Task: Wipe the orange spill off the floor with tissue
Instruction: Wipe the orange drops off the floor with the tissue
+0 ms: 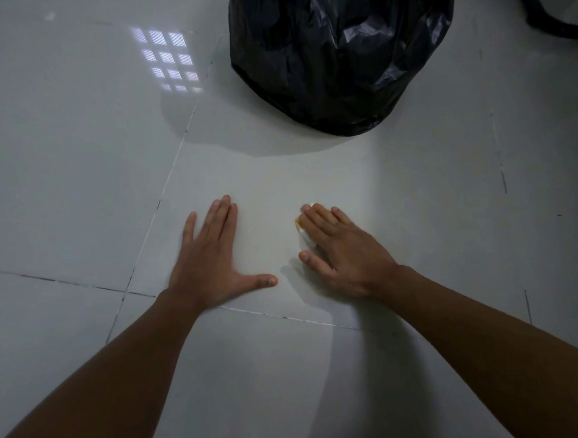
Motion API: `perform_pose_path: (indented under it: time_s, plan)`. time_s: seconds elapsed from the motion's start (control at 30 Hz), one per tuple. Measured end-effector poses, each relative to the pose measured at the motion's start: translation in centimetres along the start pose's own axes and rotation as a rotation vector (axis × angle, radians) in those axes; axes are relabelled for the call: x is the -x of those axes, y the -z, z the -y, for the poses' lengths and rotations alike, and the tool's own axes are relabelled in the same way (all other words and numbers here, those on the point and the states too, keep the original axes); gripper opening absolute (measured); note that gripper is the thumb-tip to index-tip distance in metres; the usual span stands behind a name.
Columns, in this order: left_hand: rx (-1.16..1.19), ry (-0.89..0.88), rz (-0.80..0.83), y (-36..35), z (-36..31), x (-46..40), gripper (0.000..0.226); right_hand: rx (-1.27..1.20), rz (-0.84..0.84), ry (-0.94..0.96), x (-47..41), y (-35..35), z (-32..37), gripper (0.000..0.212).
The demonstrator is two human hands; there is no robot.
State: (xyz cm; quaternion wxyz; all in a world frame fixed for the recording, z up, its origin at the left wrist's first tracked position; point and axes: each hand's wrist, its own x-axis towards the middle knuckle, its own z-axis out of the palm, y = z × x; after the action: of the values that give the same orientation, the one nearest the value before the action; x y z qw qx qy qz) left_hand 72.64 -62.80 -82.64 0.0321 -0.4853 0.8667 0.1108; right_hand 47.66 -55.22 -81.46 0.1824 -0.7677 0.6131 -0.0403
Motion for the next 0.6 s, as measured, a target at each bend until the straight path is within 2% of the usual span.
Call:
perform_pose_path:
  time_s: [0.3, 0.6]
  plan:
    - [-0.024, -0.02, 0.03, 0.0, 0.2, 0.1, 0.149, 0.103, 0.059, 0.241, 2.5, -0.6, 0.9, 0.06]
    - [-0.002, -0.016, 0.058, 0.2, 0.0, 0.0, 0.15, 0.031, -0.018, 0.489, 7.6, -1.5, -1.6, 0.045]
